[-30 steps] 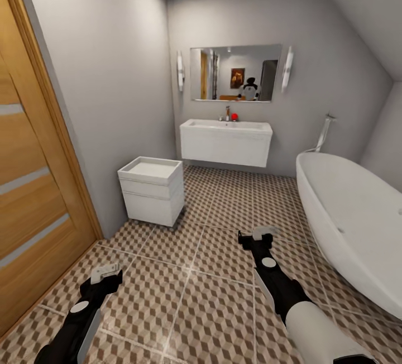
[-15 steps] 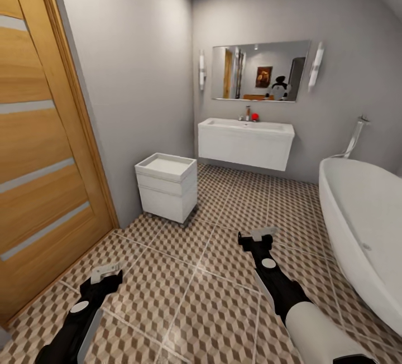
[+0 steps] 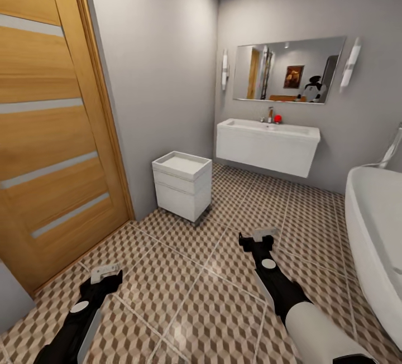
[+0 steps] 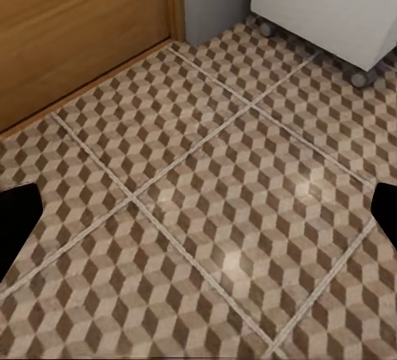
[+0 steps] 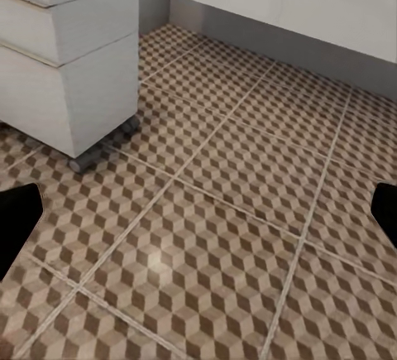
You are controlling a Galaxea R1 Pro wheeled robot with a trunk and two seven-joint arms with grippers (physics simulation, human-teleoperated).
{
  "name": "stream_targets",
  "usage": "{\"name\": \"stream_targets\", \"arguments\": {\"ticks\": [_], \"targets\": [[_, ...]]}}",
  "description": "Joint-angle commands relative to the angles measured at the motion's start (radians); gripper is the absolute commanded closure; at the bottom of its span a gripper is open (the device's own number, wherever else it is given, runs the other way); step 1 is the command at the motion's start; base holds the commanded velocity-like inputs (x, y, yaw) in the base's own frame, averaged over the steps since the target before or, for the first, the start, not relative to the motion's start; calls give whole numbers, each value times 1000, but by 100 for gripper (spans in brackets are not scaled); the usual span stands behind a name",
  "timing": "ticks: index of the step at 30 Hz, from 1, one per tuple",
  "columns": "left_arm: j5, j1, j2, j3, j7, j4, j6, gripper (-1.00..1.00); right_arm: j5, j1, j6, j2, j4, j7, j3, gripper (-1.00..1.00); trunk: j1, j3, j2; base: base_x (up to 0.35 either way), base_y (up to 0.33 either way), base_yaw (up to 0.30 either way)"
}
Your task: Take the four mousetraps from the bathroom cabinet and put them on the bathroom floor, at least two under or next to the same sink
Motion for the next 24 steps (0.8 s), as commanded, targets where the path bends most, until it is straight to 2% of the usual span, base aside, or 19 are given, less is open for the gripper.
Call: {"name": "stream_targets", "arguments": {"ticks": [1,8,24], "targets": [[0,0,0,0,3,-2,6,-100,7,-1,0,0,1,-8,4,-100,0,-1,-1,0,-295,288],[0,-1,0,0,3,4,5,-100,7,-1,0,0,1,-8,3,-100,0,-1,-1,0,-211,288],[2,0,0,0,-1,14,3,-100,7,-1,0,0,2,-8,3,-100,0,-1,-1,0,3,288]]}}
